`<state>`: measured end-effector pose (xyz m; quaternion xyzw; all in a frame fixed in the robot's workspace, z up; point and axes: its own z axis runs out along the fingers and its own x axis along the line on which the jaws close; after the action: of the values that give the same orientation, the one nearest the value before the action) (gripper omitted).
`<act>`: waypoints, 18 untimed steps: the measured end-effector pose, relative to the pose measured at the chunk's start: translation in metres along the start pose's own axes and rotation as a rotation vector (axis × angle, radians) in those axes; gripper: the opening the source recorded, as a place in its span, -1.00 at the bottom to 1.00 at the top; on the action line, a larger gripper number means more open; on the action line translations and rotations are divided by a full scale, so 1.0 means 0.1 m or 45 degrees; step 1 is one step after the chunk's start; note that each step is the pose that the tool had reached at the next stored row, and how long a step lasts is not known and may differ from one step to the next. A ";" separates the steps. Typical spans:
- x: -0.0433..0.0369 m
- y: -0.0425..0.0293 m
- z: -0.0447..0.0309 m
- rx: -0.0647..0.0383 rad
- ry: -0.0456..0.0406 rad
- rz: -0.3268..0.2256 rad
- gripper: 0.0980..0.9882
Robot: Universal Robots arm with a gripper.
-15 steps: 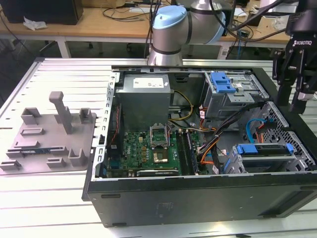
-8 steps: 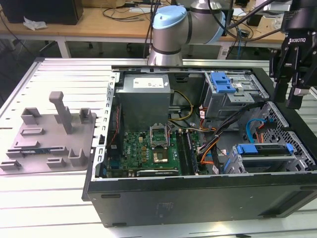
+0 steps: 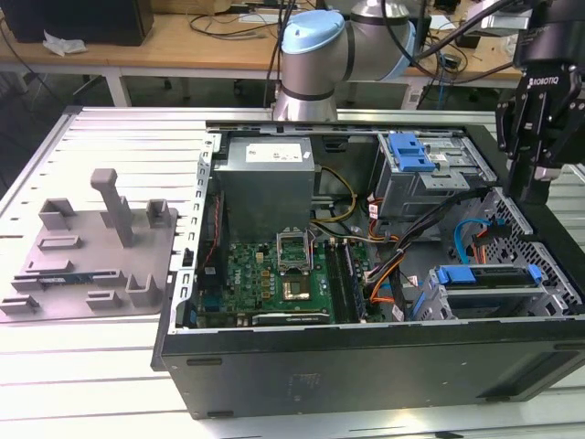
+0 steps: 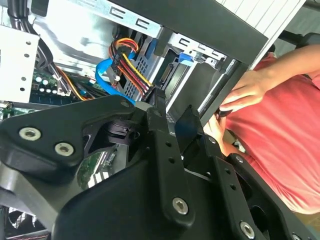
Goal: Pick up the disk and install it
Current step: 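Insert the first disk wire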
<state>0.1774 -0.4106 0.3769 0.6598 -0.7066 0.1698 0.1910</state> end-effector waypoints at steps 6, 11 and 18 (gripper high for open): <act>-0.043 -0.008 0.071 0.003 0.014 0.002 -0.43; -0.077 -0.010 0.131 0.004 0.022 0.003 -0.43; -0.137 -0.012 0.237 0.009 0.031 0.005 -0.43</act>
<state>0.1782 -0.4105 0.3495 0.6569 -0.7050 0.1806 0.1969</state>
